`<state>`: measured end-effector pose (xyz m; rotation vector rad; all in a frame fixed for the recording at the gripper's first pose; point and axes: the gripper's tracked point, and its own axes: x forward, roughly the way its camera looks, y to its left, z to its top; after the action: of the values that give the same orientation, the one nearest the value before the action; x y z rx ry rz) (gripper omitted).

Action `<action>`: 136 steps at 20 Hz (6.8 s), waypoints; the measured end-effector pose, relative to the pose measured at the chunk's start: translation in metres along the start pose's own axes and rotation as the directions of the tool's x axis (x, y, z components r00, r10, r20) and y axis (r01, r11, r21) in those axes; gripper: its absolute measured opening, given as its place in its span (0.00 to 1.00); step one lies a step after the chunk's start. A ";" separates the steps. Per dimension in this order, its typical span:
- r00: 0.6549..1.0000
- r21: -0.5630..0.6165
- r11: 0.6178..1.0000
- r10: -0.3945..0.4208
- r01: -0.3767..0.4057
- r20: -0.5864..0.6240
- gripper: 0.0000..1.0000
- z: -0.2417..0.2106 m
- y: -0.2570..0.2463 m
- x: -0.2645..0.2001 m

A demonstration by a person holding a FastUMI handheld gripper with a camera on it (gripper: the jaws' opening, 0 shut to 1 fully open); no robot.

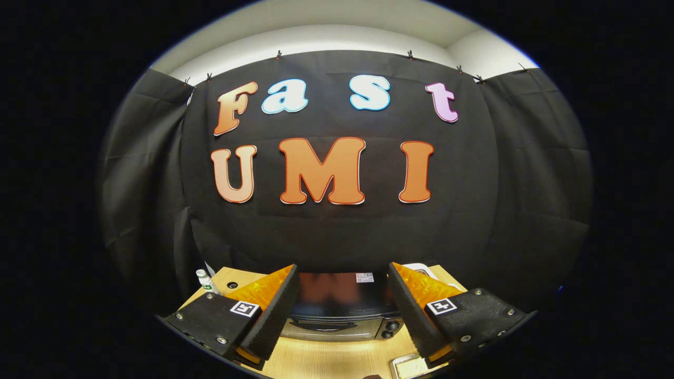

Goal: Open the toaster oven, put the food inside, and close the toaster oven door.

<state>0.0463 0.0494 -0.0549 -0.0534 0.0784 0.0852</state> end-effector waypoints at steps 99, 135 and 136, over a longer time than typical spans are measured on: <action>0.305 0.469 0.883 0.455 -0.031 -0.837 0.31 -0.332 -0.197 -0.073; 0.845 0.899 0.368 0.377 0.238 -0.378 0.28 -0.271 0.000 0.056; 0.858 0.906 0.348 0.358 0.243 -0.368 0.28 -0.273 0.002 0.064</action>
<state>0.0887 0.0416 -0.3316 1.1633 0.6893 0.0883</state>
